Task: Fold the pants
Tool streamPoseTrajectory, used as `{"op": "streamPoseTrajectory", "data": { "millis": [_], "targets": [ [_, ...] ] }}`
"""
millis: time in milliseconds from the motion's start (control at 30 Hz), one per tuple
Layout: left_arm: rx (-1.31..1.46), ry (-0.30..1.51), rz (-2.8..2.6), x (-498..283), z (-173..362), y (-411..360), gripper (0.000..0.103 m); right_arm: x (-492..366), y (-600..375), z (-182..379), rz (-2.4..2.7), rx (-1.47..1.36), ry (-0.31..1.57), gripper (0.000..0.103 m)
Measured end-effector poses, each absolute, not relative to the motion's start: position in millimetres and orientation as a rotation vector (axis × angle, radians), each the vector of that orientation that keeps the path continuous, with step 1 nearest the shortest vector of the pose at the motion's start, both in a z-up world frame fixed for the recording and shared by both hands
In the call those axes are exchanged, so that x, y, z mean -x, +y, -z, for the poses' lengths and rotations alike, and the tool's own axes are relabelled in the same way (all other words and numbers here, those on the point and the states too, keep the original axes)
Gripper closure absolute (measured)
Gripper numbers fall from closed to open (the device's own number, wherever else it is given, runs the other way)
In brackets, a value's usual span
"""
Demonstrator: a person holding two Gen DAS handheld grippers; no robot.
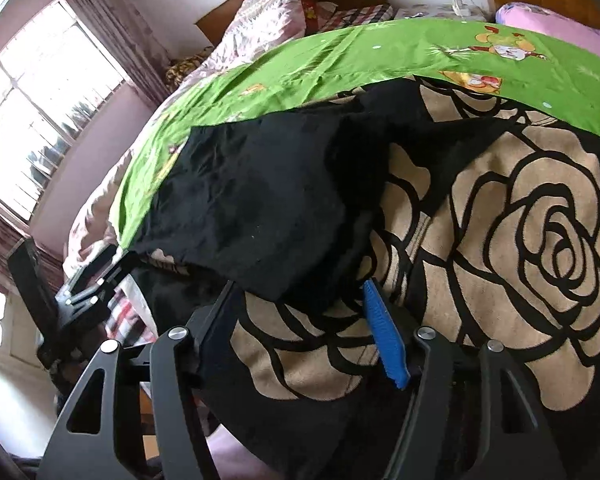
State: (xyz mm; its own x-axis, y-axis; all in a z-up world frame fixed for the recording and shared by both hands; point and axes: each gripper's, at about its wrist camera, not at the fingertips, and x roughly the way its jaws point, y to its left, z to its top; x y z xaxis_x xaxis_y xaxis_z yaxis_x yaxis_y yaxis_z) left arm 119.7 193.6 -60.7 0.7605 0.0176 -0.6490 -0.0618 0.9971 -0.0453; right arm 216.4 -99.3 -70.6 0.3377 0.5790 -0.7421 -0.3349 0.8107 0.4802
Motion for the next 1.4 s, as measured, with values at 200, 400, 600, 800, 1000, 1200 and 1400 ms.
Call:
{"op": "streamPoseTrajectory", "data": {
  "millis": [200,400,600,800,1000,1200,1400],
  "targets": [
    [0.059,0.709,-0.048,-118.3,61.6,191.9,0.003,-233.6,-80.9,69.8,-0.666,-0.298,1.044,0.066],
    [0.022,0.697,-0.052,-108.4,55.8,193.4,0.003,-229.3,-90.6,71.6,-0.615,-0.326,0.999,0.097],
    [-0.039,0.706,-0.029,-104.7,57.9,180.9,0.003,-222.7,-99.4,44.7,-0.624,-0.350,0.900,0.097],
    [-0.097,0.750,-0.037,-121.7,63.0,174.3,0.002,-214.7,-107.1,19.9,-0.634,-0.350,0.834,0.097],
    [-0.057,0.799,-0.113,-138.0,69.9,187.4,0.001,-205.6,-120.5,27.7,-0.582,-0.310,0.834,0.097],
    [-0.025,0.806,-0.170,-137.0,70.4,202.8,0.001,-199.6,-134.0,66.0,-0.546,-0.331,0.919,0.097],
    [0.020,0.826,-0.215,-136.7,70.8,212.8,0.001,-194.5,-131.2,82.5,-0.563,-0.344,0.968,0.097]
  ]
}}
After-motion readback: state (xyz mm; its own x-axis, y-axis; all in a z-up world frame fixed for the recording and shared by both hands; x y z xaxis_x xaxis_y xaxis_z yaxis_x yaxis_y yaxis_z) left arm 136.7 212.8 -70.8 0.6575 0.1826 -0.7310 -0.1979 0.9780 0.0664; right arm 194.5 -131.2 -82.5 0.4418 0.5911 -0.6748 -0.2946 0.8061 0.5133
